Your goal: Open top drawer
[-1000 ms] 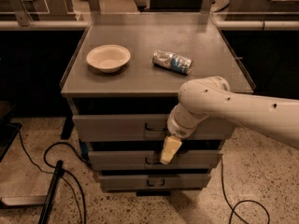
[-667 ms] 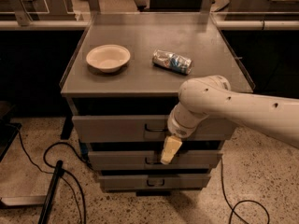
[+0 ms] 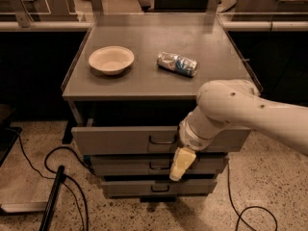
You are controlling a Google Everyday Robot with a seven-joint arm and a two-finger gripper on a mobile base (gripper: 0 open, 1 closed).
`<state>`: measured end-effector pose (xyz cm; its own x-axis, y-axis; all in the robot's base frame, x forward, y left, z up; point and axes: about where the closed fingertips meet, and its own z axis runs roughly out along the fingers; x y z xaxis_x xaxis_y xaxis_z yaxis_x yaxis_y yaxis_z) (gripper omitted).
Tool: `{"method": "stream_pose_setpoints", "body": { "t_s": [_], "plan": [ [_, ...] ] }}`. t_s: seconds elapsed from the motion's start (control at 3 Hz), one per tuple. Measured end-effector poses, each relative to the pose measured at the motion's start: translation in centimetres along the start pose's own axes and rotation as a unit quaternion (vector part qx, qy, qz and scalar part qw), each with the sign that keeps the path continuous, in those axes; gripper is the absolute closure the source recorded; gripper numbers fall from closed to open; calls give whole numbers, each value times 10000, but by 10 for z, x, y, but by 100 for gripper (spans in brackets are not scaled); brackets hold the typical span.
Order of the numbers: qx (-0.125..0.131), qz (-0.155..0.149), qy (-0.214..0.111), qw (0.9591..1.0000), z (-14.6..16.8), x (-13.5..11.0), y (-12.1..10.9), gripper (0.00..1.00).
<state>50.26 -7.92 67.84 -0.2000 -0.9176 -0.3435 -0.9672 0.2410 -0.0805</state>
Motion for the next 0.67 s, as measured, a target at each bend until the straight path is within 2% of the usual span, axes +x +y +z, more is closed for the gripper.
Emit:
{"method": "stream_pose_setpoints", "body": {
  "t_s": [0.33, 0.67],
  "plan": [
    [103, 365, -241, 9990, -31, 5, 9, 0],
    [88, 365, -240, 9990, -29, 5, 10, 0]
  ]
}}
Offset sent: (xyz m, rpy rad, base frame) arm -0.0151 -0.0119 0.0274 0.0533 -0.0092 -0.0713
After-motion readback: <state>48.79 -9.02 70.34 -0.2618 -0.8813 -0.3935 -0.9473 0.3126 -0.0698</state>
